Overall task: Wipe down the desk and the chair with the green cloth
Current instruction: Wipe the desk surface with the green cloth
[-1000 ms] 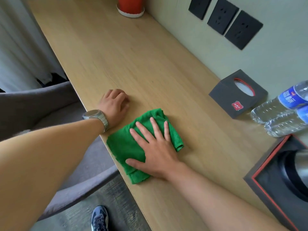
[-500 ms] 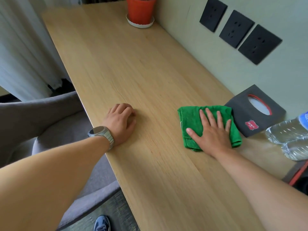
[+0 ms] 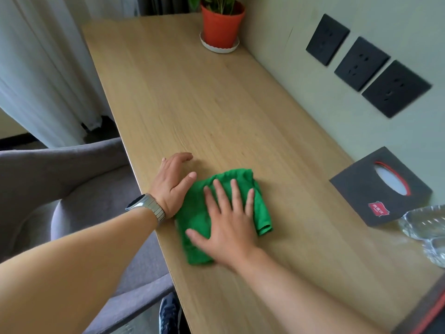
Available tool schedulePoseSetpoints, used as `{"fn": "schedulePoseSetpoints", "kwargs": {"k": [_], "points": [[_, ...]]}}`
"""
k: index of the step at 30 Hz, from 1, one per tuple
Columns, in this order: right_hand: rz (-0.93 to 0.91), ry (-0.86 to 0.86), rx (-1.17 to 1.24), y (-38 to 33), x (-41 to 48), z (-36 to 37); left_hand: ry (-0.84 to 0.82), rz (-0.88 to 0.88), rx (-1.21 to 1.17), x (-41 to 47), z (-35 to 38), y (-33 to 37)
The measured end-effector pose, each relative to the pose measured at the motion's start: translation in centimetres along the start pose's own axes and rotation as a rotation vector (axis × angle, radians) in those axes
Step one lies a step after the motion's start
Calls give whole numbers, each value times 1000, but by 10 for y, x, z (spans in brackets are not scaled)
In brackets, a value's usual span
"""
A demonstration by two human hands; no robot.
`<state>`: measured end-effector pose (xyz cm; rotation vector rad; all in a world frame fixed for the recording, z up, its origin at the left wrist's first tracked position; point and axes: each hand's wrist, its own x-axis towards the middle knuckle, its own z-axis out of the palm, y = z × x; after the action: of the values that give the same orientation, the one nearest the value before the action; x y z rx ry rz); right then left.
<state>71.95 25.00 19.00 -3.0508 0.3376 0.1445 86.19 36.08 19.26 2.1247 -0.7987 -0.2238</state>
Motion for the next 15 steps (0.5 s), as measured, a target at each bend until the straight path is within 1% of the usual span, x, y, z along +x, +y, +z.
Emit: {"fn": "schedulePoseSetpoints", "kwargs": {"k": [2,5,9,12,15], "points": [[-46,-26,27,-26,-10,2,-9,-4,-40,1,-3,-1],[-28,-40,68,-49,-17,3,-33,15,-46,3,-6,-7],[-143,-18,45,-23,-5,2,-34,-29,-88,11,-10,-10],[-174,-14,35,7,15,-3,-33,42,66,22,-12,-17],[-86,15,16,36,37,-6,-44,70,234,41,-20,-25]]}}
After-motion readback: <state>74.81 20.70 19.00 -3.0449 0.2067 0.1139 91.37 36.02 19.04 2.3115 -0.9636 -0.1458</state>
